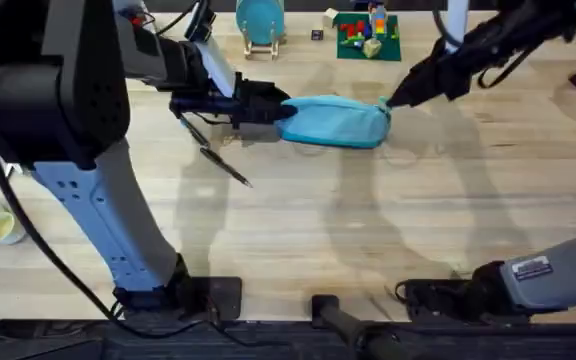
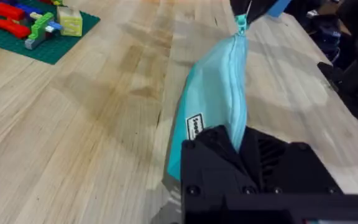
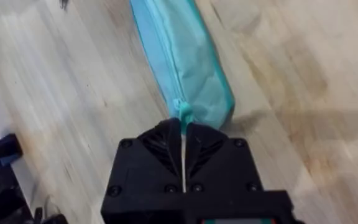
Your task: Unzip the bag, pick up the pens from the table one at a time and place them inside, then zip the bag closed.
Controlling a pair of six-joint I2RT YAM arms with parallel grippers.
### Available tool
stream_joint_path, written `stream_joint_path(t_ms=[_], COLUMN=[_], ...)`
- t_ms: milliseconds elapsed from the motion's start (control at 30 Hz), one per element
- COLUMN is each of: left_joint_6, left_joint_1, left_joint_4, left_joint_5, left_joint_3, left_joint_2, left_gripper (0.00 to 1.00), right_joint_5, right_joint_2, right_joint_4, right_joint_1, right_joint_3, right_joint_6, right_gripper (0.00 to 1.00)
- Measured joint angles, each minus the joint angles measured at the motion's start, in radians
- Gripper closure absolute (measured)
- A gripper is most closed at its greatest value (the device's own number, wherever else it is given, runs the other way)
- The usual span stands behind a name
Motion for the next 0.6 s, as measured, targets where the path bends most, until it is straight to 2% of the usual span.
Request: stream_joint_path(t_ms=[200, 600], left_joint_6=[0.000, 0.000], left_joint_1=[0.000, 0.000], left_joint_4=[0.000, 0.000], left_joint_5=[0.000, 0.000], left_joint_3=[0.000, 0.000], left_joint_2=[0.000, 0.000], left_gripper=[0.959, 0.959], right_joint_5=[-0.004, -0.003], right_joint_2=[-0.032, -0.033], right_joint_4=[-0.018, -0.021], right_joint_1=[0.000, 0.000], right_joint_3=[0.053, 0.054], right_joint_6=[0.047, 0.069], right_gripper=[0.971, 0.972])
